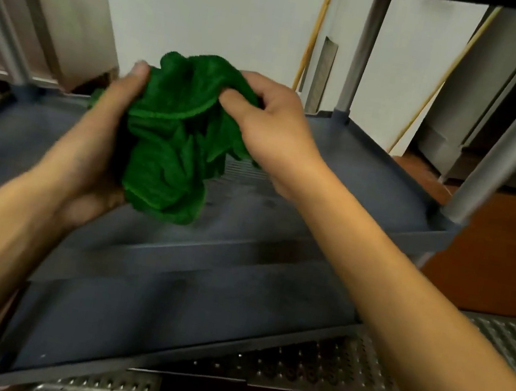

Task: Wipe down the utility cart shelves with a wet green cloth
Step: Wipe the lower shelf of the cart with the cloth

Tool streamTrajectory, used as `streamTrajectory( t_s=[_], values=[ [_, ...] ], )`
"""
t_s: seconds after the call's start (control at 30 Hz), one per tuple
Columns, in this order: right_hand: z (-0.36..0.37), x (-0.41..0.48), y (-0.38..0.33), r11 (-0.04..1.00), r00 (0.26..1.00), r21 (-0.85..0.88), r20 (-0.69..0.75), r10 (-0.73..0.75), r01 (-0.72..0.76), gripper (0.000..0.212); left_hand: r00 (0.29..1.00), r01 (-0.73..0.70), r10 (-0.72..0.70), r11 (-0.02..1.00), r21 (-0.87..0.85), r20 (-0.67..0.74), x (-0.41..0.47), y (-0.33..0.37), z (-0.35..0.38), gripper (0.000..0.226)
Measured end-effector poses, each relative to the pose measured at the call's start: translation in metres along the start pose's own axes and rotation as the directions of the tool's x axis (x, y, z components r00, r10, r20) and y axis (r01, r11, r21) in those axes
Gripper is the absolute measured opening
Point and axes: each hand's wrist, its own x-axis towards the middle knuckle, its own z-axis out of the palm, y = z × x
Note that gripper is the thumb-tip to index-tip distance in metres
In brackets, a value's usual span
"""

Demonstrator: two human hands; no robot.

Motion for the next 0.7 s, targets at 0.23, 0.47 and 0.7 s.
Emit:
streamTrajectory(
  t_s=[0.23,0.47,0.7],
  values=[
    [-0.011,0.027,-0.039,0.982,0.993,-0.175,-0.086,-0.081,0.065,0.016,0.979,-0.034,0.066,0.986,0.164,-0.195,0.016,0.013,-0.013,0.045],
    [-0.018,0.051,-0.055,0.983,0.980,-0.089,-0.133,0.149,-0.162,0.025,0.893,-0.216,0.329,0.912,0.349,-0.307,0.027,0.056,-0.021,0.025],
    [-0.040,0.050,-0.032,0.936,0.925,0.042,-0.143,0.351,-0.348,0.042,0.931,-0.049,0.269,0.763,0.645,-0.248,0.015,0.056,-0.075,0.068]
  ],
)
